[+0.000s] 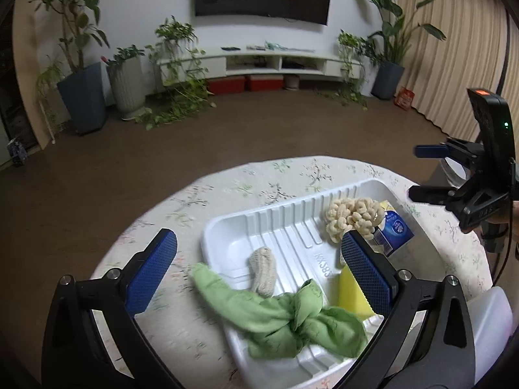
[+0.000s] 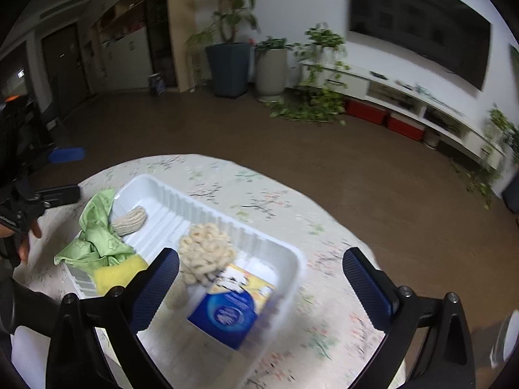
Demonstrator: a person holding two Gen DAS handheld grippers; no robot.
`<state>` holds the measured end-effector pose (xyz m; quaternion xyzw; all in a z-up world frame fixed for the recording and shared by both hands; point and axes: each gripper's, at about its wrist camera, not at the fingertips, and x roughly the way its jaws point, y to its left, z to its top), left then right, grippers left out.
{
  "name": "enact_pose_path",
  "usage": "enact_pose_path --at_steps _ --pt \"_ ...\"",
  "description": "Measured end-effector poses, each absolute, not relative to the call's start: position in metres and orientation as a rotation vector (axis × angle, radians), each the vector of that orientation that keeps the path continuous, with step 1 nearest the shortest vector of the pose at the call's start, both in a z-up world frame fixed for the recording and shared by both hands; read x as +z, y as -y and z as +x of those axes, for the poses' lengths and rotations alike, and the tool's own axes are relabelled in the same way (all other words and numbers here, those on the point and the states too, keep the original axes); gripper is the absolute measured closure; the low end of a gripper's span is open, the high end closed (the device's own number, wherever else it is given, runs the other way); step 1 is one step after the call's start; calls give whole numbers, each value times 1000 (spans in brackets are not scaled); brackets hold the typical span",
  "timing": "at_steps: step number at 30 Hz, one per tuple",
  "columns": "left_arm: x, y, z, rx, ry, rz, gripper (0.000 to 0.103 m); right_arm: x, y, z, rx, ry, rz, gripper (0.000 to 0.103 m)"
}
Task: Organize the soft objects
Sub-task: 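Move both tools back over the remaining items on the table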
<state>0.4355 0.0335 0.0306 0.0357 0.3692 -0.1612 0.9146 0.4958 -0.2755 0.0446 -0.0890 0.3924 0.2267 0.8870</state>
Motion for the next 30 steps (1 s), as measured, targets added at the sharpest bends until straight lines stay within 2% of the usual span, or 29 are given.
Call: enact_pose_path --at_steps 8,16,24,30 --pt "56 -57 374 -294 -671 52 0 74 326 444 338 -738 -75 0" --pt "58 -61 271 -281 -561 123 0 85 378 351 236 -675 14 0" --pt "36 -74 182 -267 -634 -35 0 62 406 250 231 -673 160 0" --pt "16 -84 134 -244 -685 -233 0 45 389 182 269 -689 214 0"
